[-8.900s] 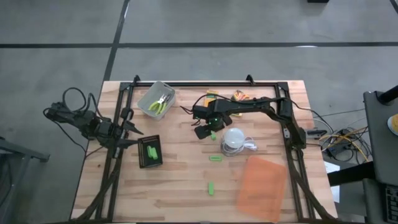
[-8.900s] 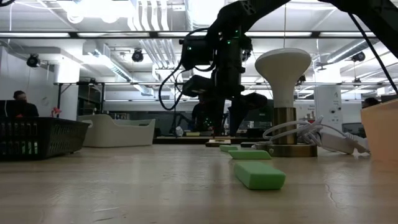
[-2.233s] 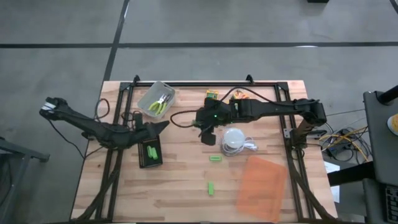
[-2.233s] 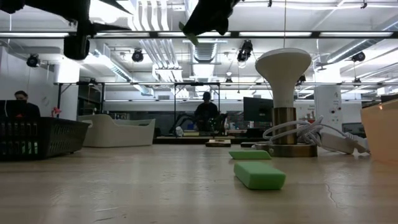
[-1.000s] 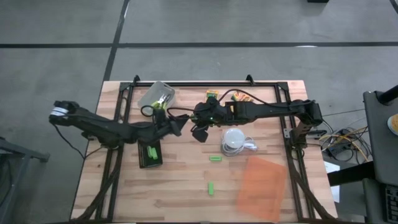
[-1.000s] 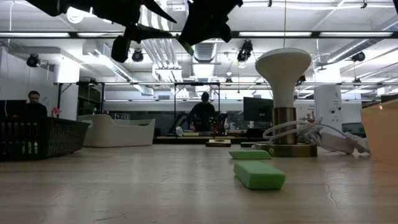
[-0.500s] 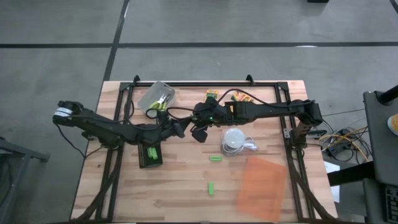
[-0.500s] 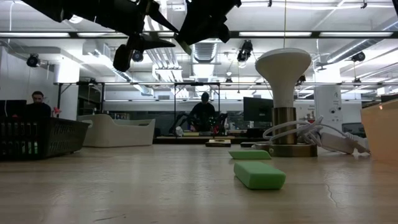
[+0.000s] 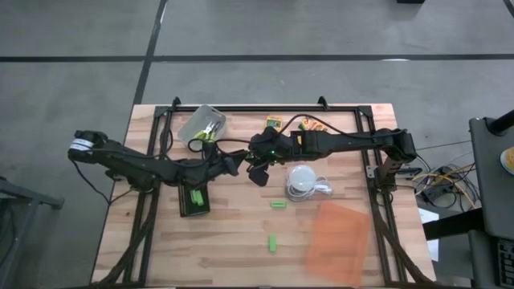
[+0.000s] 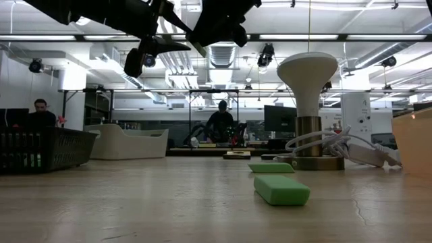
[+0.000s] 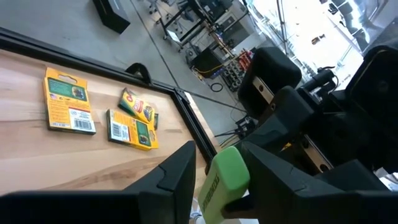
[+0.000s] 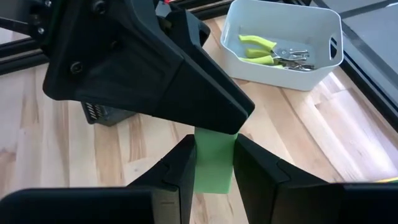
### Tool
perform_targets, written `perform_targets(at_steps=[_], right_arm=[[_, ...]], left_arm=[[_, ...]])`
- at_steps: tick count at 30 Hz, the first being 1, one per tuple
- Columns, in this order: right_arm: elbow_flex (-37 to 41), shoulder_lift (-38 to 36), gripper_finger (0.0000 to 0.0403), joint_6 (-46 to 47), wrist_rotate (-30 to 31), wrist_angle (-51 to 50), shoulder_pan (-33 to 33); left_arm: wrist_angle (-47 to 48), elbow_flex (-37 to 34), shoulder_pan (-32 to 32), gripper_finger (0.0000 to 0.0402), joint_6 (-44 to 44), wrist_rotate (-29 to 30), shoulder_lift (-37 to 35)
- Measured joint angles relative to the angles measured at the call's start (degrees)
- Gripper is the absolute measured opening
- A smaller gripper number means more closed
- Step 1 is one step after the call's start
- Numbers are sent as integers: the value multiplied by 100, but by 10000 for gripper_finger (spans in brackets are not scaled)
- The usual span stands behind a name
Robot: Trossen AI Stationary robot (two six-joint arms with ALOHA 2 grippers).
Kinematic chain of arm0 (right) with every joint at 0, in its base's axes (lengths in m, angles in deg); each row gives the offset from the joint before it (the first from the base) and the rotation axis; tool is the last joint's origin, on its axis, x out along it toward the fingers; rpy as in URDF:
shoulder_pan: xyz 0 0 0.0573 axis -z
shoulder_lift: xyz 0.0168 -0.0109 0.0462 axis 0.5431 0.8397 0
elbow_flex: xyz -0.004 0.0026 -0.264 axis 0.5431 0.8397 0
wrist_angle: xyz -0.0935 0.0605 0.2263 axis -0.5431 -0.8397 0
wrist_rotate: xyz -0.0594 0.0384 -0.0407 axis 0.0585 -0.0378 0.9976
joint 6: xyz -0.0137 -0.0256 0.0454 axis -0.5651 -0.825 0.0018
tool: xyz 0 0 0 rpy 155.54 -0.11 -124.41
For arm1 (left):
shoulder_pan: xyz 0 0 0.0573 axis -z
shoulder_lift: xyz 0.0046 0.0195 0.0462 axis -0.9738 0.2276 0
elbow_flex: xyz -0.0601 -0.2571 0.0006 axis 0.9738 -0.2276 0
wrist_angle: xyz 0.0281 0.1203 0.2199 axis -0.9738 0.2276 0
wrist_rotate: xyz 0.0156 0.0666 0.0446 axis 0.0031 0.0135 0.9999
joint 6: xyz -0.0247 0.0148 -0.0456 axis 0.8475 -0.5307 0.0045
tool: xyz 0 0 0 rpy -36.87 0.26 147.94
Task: Pick & Place School Supplies
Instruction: Put the green eraser into the black bin
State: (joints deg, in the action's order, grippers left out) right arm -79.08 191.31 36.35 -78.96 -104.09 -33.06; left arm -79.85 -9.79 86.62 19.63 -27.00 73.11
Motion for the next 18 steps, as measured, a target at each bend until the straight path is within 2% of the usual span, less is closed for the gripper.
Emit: perform_targets(at_steps=[9, 18], right_arm=[[0, 0, 93, 0, -11, 7, -4], [0, 0, 93, -2, -8, 7, -4]], left_arm=[[1, 0, -7, 128, 0, -18, -2], [-17, 2, -7, 74, 28, -45, -4]])
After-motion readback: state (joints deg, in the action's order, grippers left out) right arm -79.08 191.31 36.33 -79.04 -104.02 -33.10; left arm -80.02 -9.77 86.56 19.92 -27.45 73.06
